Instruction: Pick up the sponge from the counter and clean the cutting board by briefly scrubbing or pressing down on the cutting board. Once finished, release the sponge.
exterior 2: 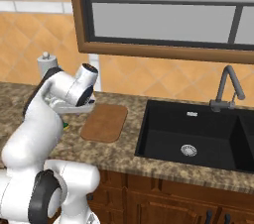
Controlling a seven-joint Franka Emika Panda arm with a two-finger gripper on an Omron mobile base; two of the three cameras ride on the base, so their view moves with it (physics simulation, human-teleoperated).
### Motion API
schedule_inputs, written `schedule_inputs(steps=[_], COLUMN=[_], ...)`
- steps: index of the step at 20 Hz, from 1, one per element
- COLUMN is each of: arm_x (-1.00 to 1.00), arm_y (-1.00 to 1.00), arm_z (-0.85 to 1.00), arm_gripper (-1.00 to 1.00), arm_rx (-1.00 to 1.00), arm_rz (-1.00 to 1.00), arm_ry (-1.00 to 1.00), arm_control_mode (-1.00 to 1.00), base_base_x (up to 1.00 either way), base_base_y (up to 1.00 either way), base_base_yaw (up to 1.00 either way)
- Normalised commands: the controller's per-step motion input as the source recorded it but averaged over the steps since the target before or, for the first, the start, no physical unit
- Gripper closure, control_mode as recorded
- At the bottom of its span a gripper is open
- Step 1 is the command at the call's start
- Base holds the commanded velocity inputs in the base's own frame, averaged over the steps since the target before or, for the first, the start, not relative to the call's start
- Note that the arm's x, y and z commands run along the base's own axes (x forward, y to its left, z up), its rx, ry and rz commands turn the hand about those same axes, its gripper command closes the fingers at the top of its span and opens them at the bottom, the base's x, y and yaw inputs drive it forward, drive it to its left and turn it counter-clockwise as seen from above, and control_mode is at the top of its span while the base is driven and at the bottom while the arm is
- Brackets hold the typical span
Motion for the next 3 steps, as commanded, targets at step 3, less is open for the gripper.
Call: schedule_inputs(steps=[3], arm_x=[-0.61], arm_y=[-0.09], arm_z=[0.36], arm_gripper=[-1.00], arm_rx=[-0.02], arm_rz=[-0.46], arm_ry=[0.00], arm_control_mode=[-1.00], base_base_x=[0.00], base_base_y=[0.00], base_base_yaw=[0.00])
